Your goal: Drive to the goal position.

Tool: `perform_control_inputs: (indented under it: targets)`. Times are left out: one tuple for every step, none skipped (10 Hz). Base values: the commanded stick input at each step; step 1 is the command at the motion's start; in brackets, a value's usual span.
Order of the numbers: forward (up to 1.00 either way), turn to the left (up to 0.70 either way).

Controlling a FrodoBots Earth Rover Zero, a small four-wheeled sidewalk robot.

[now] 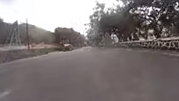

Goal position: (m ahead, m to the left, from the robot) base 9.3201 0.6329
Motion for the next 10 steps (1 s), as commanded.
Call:
perform_control_inputs:
  targets:
    - [0.7, 0.0]
    - [0.7, 0.0]
    - [0.7, 0.0]
    - [0.7, 0.0]
    - [0.7, 0.0]
    - [0.7, 0.0]
    - [0.7, 0.0]
    - [0.7, 0.0]
    - [0.7, 0.0]
    - [0.7, 0.0]
